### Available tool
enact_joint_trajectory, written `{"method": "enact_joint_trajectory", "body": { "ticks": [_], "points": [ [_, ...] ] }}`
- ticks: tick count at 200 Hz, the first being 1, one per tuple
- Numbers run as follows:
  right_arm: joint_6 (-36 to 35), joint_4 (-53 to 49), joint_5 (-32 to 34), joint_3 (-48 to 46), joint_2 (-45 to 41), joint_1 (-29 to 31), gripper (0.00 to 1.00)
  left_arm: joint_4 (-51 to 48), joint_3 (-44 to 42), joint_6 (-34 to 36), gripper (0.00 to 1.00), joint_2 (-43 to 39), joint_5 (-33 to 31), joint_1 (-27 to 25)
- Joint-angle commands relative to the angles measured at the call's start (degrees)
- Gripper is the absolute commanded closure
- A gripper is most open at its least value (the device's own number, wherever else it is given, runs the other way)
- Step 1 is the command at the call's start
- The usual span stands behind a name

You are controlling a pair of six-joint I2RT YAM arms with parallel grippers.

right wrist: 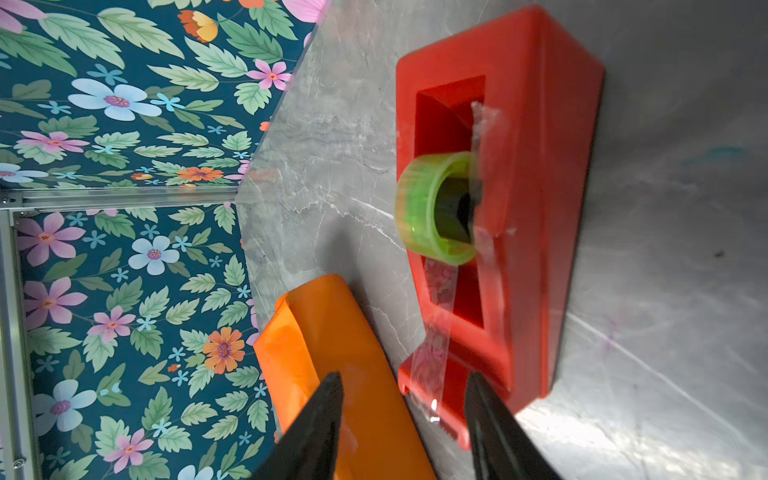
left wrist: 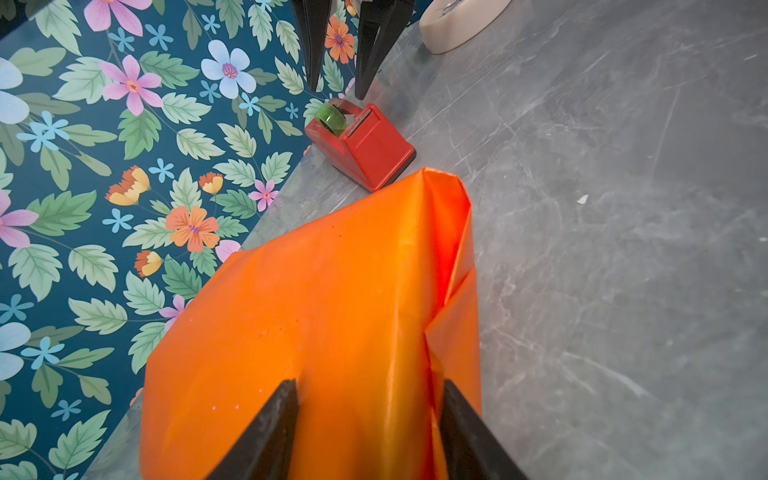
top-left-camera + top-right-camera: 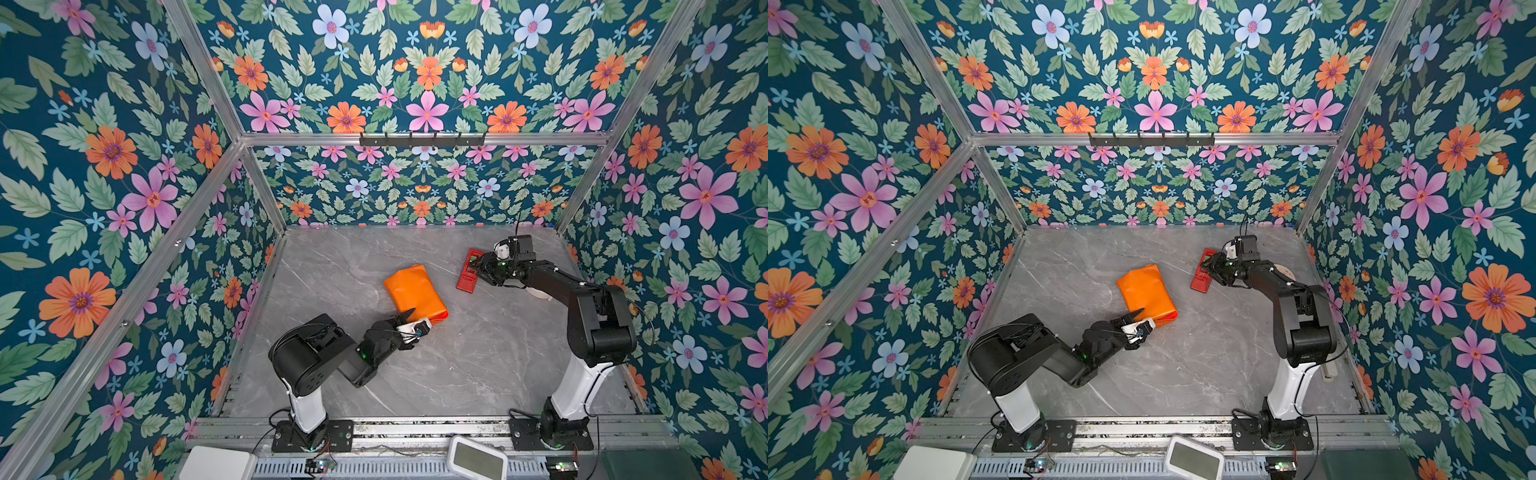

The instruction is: Wrap the gift box in paper

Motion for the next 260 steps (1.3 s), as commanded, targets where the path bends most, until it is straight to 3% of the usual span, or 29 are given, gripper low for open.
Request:
{"method": "enact_joint_trajectory", "body": {
  "ticks": [1,66,133,260],
  "points": [
    [0.85,1.37,-0.83,0.58,0.96,-0.07,0.51,-5.86,-0.30,-0.93,0.45,0.05,1.03,0.01],
    [1.29,3.07,-0.92,0.58,3.89,-0.12,0.55,-5.95,-0.30,-0.87,0.45,-0.04,1.12,0.04],
    [4.04,6.59,-1.77,-1.05,5.54,-0.31,0.65,-6.13,-0.39,-0.84,0.45,-0.22,1.20,0.02],
    [7.46,11.62,-3.26,-3.54,6.25,-0.49,0.96,-6.57,-0.30,-0.83,0.46,-0.39,1.38,0.04]
  ]
}}
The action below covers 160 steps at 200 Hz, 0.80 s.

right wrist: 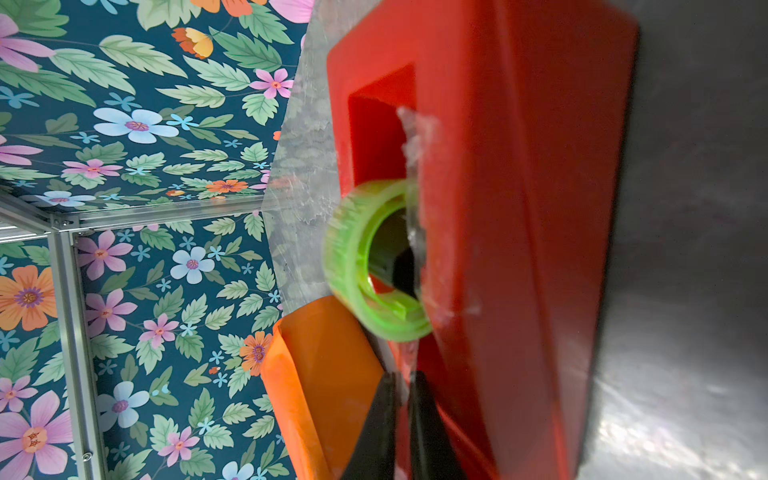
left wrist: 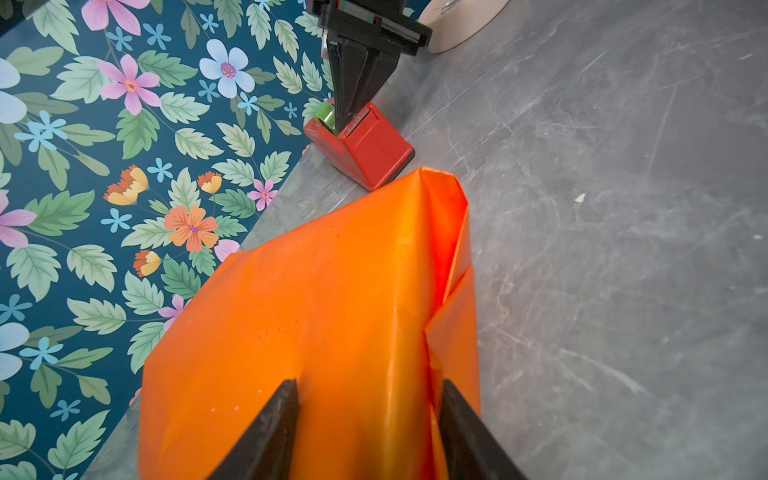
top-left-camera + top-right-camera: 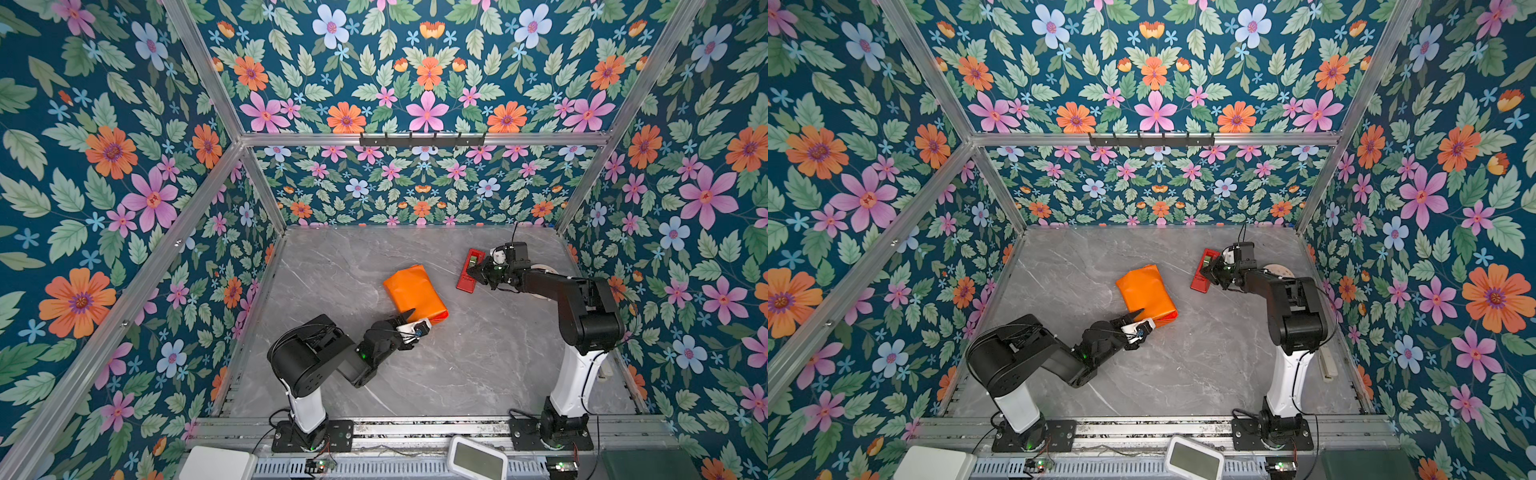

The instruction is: Wrap the gift box in paper

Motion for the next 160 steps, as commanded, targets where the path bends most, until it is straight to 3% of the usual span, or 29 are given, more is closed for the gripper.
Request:
{"method": "enact_joint_trajectory", "body": {
  "ticks": [1,13,86,160],
  "points": [
    [0.78,-0.89,0.94,-0.31,0.26,-0.01,0.96,-5.96,-0.21,-0.87,0.46,0.04,1.25,0.04],
    [0.98,-0.54,0.85,-0.40,0.15,-0.09,1.00,-6.04,-0.15,-0.86,0.46,0.04,1.25,-0.02],
    [2.45,2.12,-0.76,-1.02,-0.16,-0.45,1.00,-6.24,-0.13,-0.88,0.46,-0.04,1.34,-0.01],
    [11.12,14.04,-6.93,-2.86,-1.32,-0.53,1.00,-6.39,-0.04,-0.83,0.46,-0.04,1.34,0.00]
  ]
}}
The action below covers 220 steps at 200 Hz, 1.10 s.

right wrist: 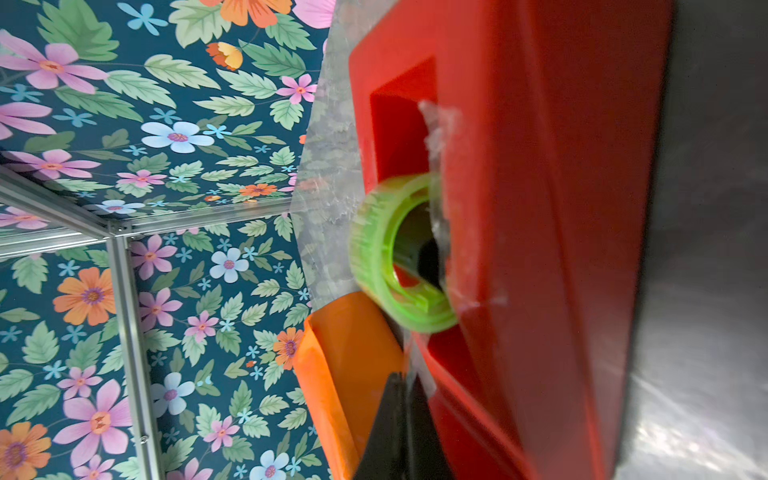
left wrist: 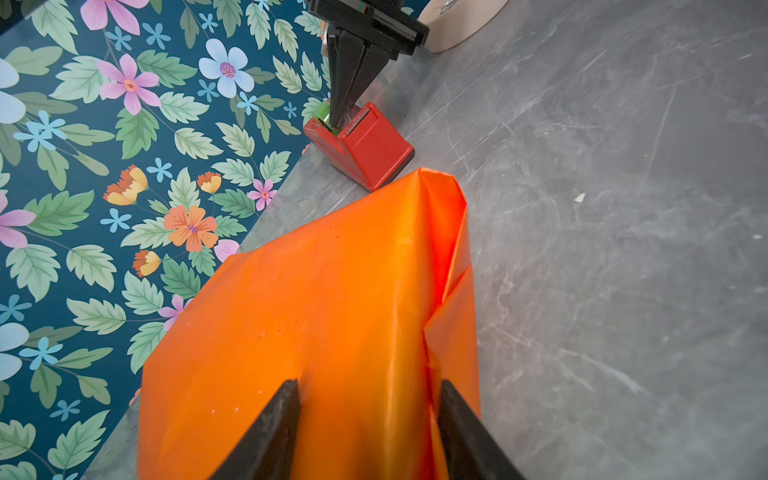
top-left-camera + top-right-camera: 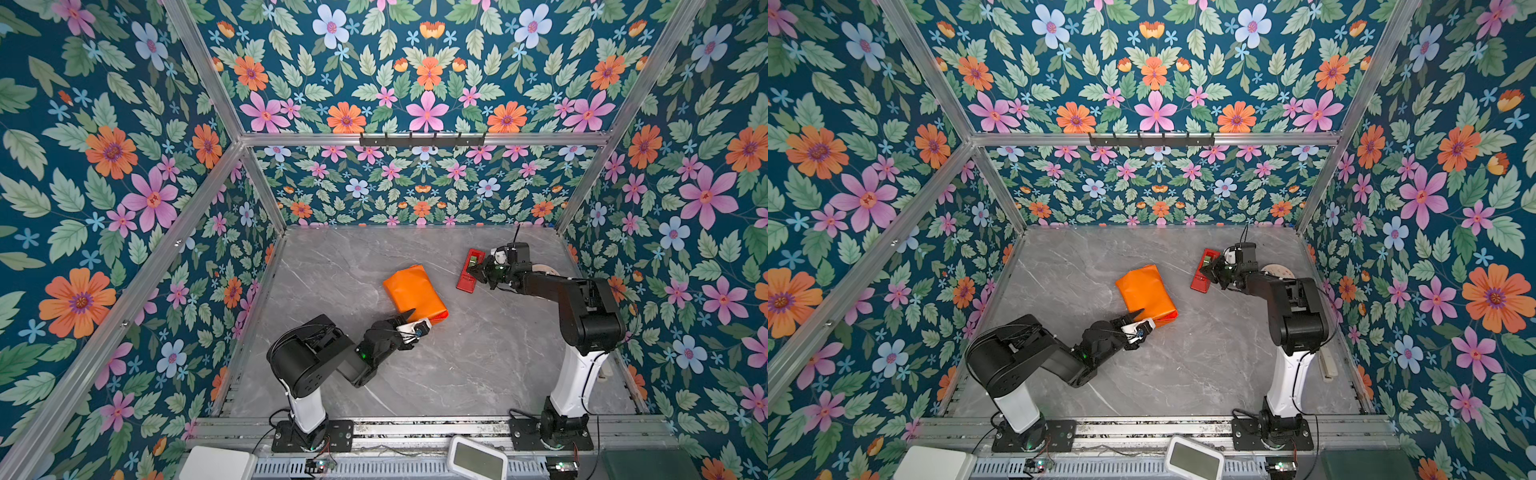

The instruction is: Wrap the gift box in paper

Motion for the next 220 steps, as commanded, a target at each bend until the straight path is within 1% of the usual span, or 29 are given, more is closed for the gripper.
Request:
{"method": "enact_joint_trajectory", "body": {
  "ticks": [1,28,74,155,181,220],
  "points": [
    [3.96,6.72,-3.30,-0.39,-0.62,0.06,1.00,-5.98,-0.08,-0.82,0.46,0.20,1.31,0.02],
    [5.97,9.57,-4.33,-1.52,-1.32,0.06,1.00,-5.98,-0.09,-0.77,0.46,0.28,1.31,0.03],
    [7.56,11.42,-4.71,-4.30,-3.65,0.91,1.00,-5.99,-0.08,-0.84,0.47,0.28,1.31,0.03],
    [9.05,15.17,-1.16,-14.95,-9.99,4.35,1.00,-6.07,-0.08,-0.86,0.47,0.06,1.34,-0.01],
    [9.25,16.56,-0.19,-17.57,-10.16,4.63,1.00,-6.15,-0.08,-0.79,0.47,0.02,1.38,0.02],
    [9.01,17.35,0.53,-18.76,-8.12,4.71,1.00,-6.25,-0.06,-0.78,0.47,0.02,1.45,-0.04]
  ]
}}
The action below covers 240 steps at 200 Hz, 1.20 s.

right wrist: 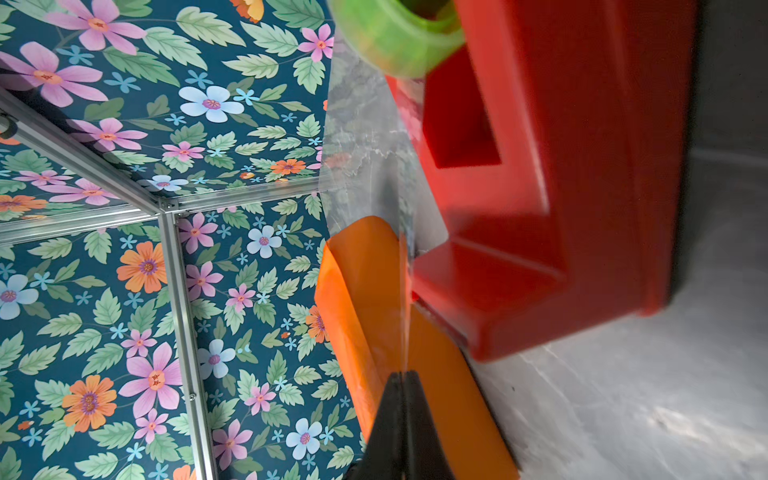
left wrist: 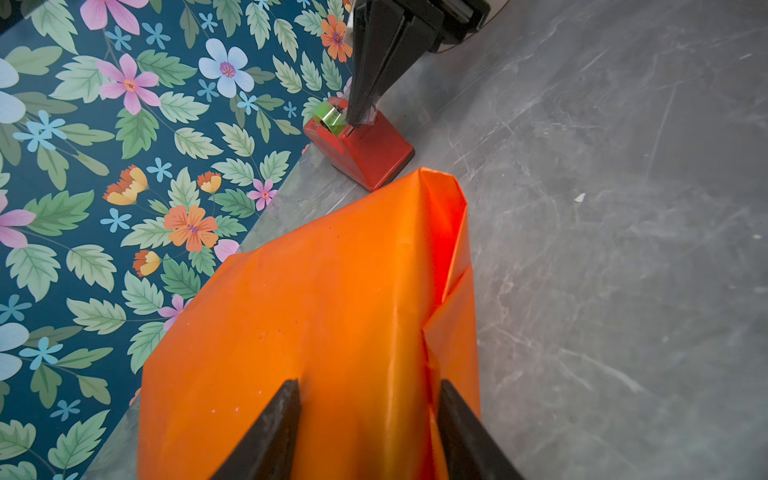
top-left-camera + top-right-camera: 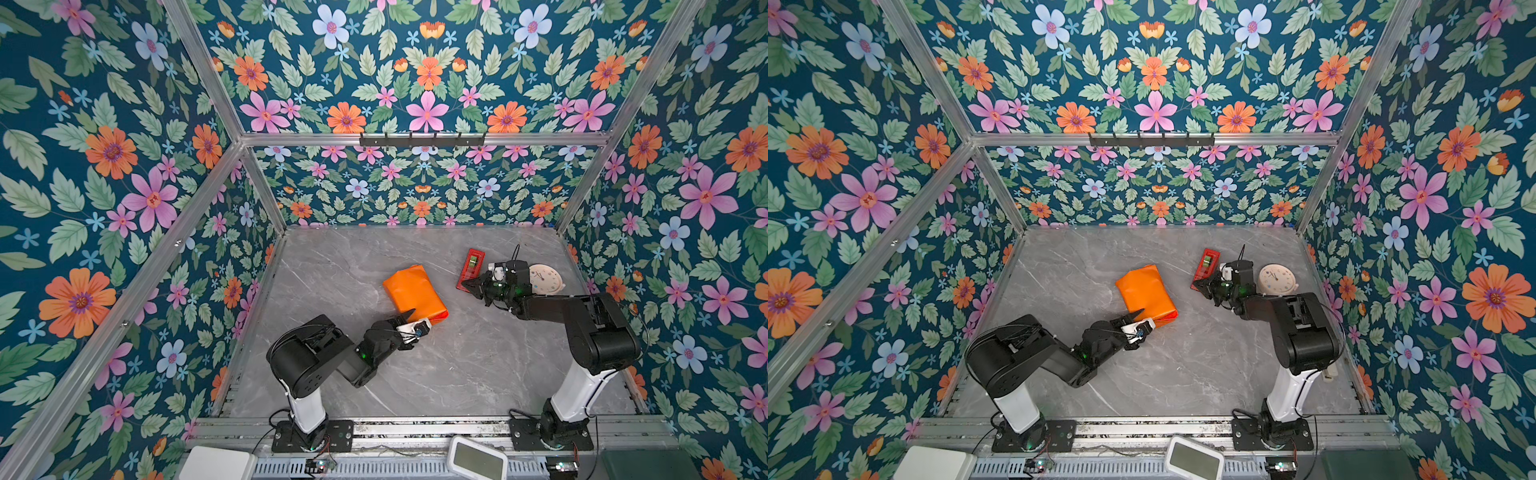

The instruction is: Wrap the gift box in paper

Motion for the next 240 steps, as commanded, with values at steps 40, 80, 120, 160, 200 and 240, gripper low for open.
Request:
{"method": "enact_joint_trajectory", "body": {
  "ticks": [40,80,120,160,200,240],
  "points": [
    [-1.51,0.97,1.45,-0.93,3.41,0.23,1.00,-6.13,-0.06,-0.82,0.47,0.11,1.40,0.05],
    [-2.33,0.89,3.67,-1.74,5.50,0.23,1.00,-6.14,-0.06,-0.81,0.47,0.15,1.41,0.05],
    [-5.01,-1.35,5.82,-1.55,6.88,-0.11,1.00,-6.22,-0.06,-0.69,0.47,0.13,1.40,-0.03],
    [-8.56,-3.86,6.87,-0.75,7.30,-0.73,1.00,-6.22,0.03,-0.72,0.47,0.11,1.40,0.00],
    [-13.62,-9.13,7.60,1.01,6.59,-1.17,1.00,-6.22,0.00,-0.71,0.47,0.11,1.40,0.01],
    [-17.77,-10.11,4.15,0.67,4.16,-1.35,1.00,-6.31,0.03,-0.64,0.47,0.17,1.49,-0.01]
  ]
}}
